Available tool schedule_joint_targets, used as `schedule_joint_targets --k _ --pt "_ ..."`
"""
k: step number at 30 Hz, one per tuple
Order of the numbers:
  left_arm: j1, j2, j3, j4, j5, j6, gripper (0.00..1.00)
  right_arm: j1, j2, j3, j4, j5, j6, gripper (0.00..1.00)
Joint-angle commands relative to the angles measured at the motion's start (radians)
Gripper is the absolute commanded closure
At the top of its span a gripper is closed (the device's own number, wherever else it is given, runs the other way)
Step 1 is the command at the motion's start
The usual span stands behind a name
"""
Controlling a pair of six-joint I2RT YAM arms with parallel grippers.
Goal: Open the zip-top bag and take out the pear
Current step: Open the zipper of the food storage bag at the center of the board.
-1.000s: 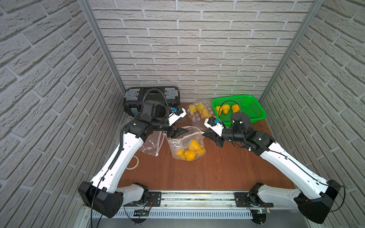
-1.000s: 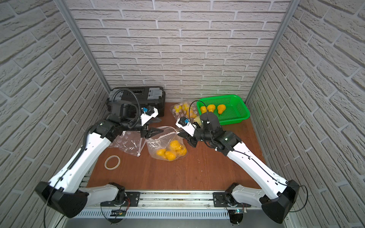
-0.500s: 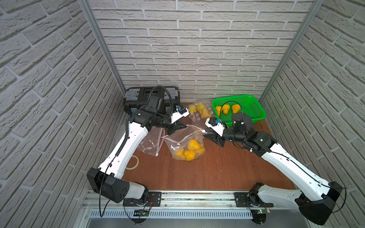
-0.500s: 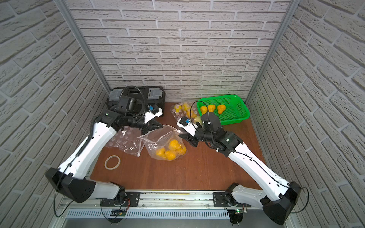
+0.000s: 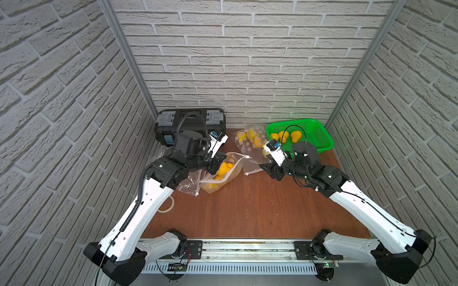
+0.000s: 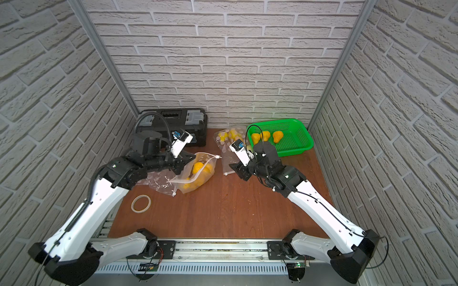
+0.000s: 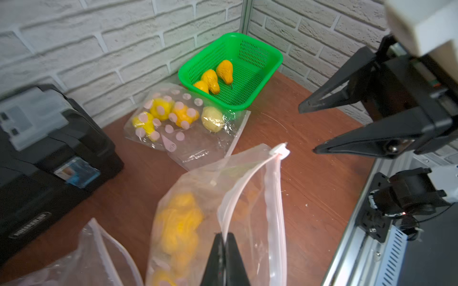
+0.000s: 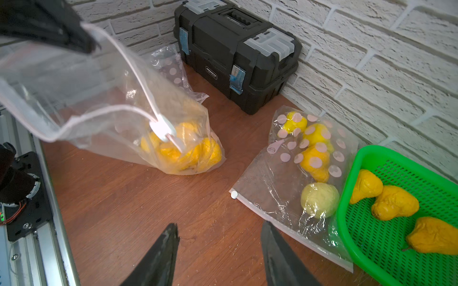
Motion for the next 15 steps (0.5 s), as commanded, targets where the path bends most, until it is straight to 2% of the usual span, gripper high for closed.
schedule_joint_targets --k 1,5,8,10,14,15 --pt "-0.095 0.036 -0.102 0.247 -0.082 -0.292 1.0 0.001 -0.028 0.002 -0.039 0.016 0.185 0.52" --pt "-0.2 0.172 -0.125 0.378 -0.174 -0.456 1.0 0.001 -0.09 -0.028 -0.132 0.068 0.444 0.55" --pt "-0.248 0.274 -0.115 0.457 -0.23 -0.515 1.0 0.0 -0.149 -0.076 -0.167 0.016 0.596 0.59" --pt "-0.279 0.322 -0.111 0.526 -0.263 -0.558 1.0 0.002 -0.196 -0.139 -0.134 -0.044 0.694 0.65" --pt "-0.336 0.413 -0.088 0.618 -0.283 -0.598 1.0 0.002 -0.297 -0.294 -0.077 -0.022 0.932 0.81" --pt "-0.343 0.427 -0.089 0.635 -0.272 -0.608 1.0 0.002 -0.316 -0.334 -0.043 -0.018 0.972 0.83"
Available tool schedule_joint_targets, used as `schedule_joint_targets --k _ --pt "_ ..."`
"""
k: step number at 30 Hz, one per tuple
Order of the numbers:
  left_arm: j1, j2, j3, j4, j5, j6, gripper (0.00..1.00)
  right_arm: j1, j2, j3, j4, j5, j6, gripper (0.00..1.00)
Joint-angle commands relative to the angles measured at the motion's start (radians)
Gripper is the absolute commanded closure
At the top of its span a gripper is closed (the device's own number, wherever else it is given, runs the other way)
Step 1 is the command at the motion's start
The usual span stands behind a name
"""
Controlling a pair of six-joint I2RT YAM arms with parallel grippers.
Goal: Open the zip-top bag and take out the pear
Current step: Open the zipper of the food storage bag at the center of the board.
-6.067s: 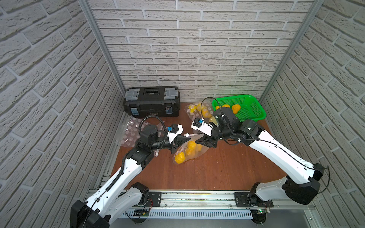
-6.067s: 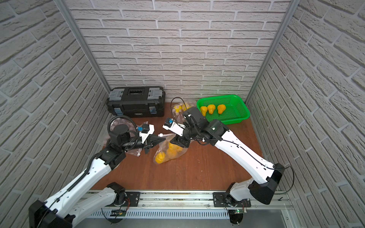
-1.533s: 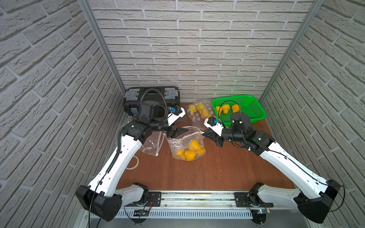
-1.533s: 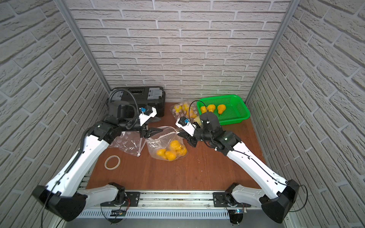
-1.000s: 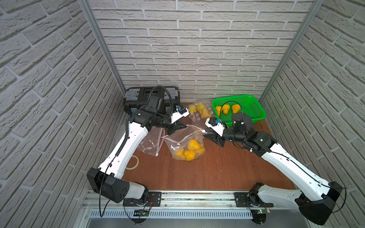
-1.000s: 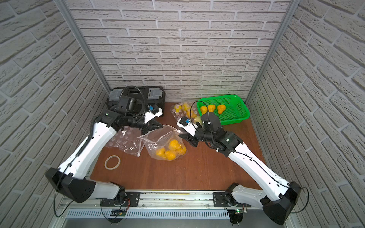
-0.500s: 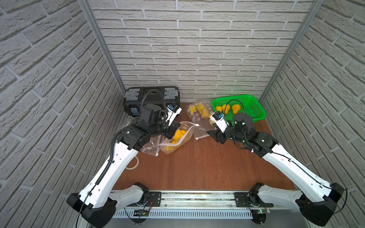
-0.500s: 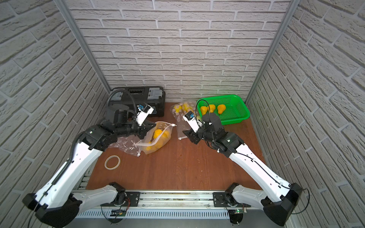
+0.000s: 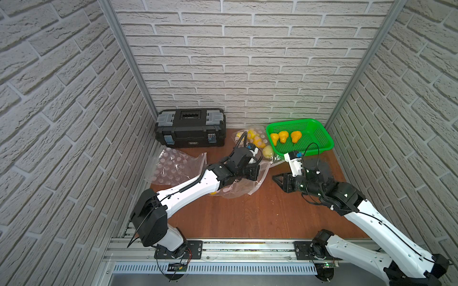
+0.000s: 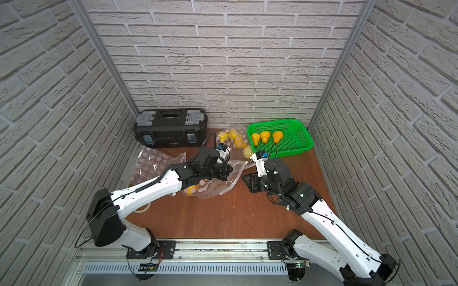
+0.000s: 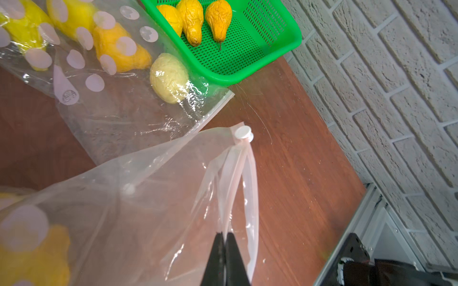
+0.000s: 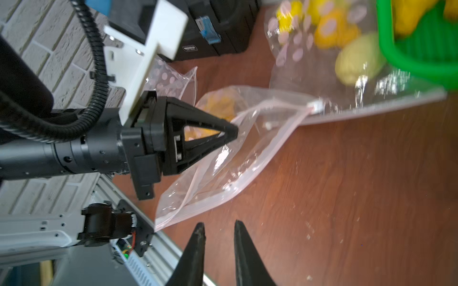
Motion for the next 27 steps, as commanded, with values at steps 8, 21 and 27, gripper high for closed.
schedule_joint_targets --k 8,21,27 --pt "-0.079 0.063 -0.012 0.266 -0.055 -0.147 1.0 -0.007 0.032 -0.246 0.374 -0.026 0.416 0.87" --pt "-0.165 -0.021 -0.048 0.268 -0.241 -0.056 1.0 -0.131 0.322 -0.297 0.446 -0.136 0.461 0.91" --pt "-0.17 -0.096 -0.058 0.202 -0.426 -0.008 1.0 -0.189 0.272 -0.391 0.35 -0.031 0.415 0.91"
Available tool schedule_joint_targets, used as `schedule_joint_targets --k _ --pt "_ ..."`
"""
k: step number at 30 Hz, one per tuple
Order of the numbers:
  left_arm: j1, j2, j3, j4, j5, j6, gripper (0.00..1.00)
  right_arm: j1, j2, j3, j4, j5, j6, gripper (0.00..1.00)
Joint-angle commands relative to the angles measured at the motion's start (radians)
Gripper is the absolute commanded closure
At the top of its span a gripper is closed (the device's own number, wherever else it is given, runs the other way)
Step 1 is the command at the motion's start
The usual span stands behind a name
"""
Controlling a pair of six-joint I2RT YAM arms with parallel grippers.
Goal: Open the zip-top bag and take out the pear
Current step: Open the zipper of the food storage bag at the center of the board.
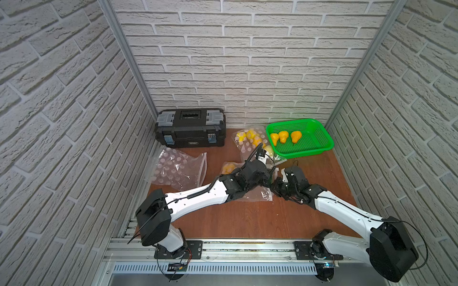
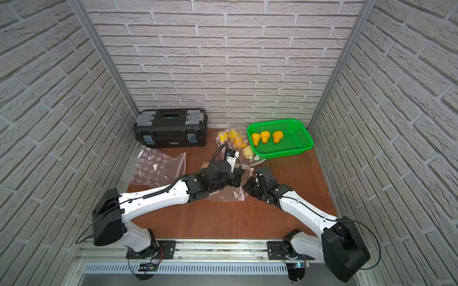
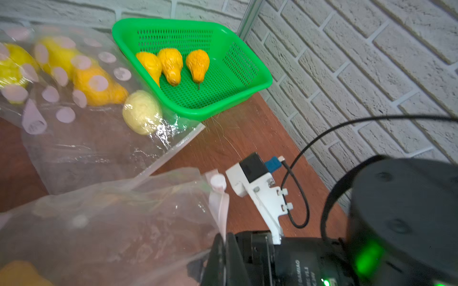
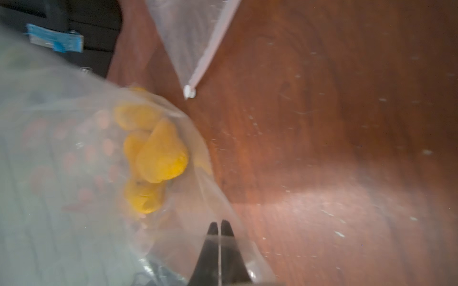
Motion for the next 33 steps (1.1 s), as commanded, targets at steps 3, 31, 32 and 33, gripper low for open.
schedule_joint_targets --k 3,31,32,33 --pt "0.0 -0.075 -0.016 -0.004 -0.183 0.045 1.0 -0.051 -0.023 -0.044 -0.106 0.087 -0.068 0.92" --pt "-0.036 0.079 0.049 0.134 0.024 0.034 1.0 -0.029 0.163 0.005 0.501 -0.295 0.162 0.79" --pt "-0.043 0.084 0.049 0.151 0.027 0.035 1.0 -0.027 0.195 0.004 0.535 -0.301 0.166 0.79" --pt "-0.052 0.09 0.053 0.168 0.035 0.04 1.0 -0.026 0.222 -0.001 0.565 -0.309 0.169 0.78"
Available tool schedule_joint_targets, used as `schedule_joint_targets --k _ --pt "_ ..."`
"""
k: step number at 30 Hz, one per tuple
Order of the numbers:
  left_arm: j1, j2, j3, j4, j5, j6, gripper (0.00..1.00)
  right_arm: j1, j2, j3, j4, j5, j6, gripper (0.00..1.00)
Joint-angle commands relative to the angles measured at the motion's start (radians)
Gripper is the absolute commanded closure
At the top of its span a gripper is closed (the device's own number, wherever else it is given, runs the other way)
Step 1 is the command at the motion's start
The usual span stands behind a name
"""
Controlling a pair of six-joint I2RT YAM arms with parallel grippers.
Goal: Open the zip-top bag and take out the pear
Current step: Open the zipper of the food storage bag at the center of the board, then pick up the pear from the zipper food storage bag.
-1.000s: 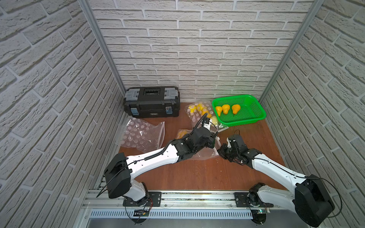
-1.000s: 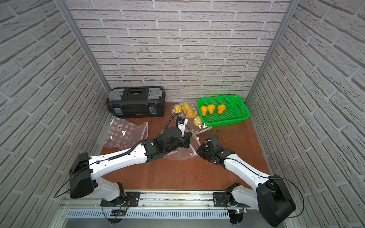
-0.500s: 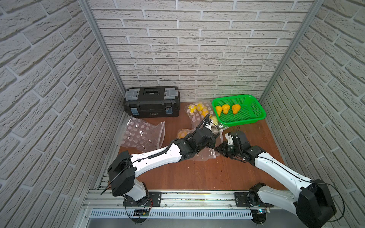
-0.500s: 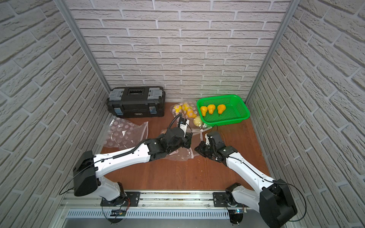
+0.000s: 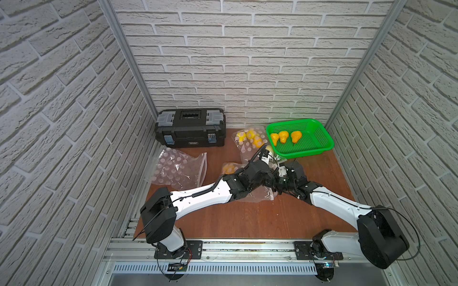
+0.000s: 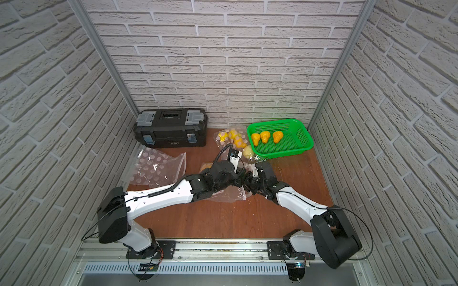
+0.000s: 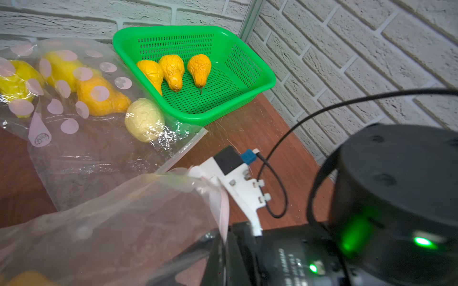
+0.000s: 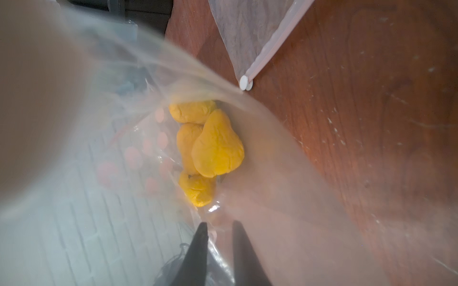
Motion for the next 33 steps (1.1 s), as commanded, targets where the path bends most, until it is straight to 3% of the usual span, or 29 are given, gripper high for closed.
schedule_joint_targets --k 1,5,8,11,15,20,22,26,33 --pt "-0.029 0.022 0.034 0.123 0.037 0.012 1.0 0.008 0.072 -0.024 0.227 -0.046 0.06 0.78" --pt "-0.033 0.038 0.072 0.085 0.049 0.028 0.99 0.008 0.159 -0.034 0.318 -0.1 0.036 0.76" --pt "-0.027 0.007 0.072 -0.003 -0.037 0.038 0.6 0.007 0.185 -0.031 0.291 -0.118 -0.012 0.74" --pt "-0.006 -0.066 0.044 -0.142 -0.184 0.025 0.49 0.007 0.203 -0.035 0.265 -0.127 -0.051 0.68" --pt "0.097 -0.166 -0.037 -0.335 -0.248 -0.075 0.5 0.008 0.245 -0.023 0.276 -0.182 -0.085 0.61" --pt "0.286 -0.203 -0.166 -0.351 -0.057 -0.134 0.66 0.008 0.282 0.01 0.257 -0.194 -0.124 0.54" --pt "0.342 -0.177 -0.187 -0.338 0.01 -0.127 0.72 0.008 0.299 0.026 0.256 -0.198 -0.13 0.51" --pt "0.417 -0.066 -0.167 -0.335 0.097 -0.087 0.74 0.008 0.317 0.05 0.266 -0.196 -0.135 0.4" --pt "0.457 0.126 -0.111 -0.312 0.218 -0.065 0.77 0.012 0.35 0.104 0.263 -0.22 -0.14 0.32"
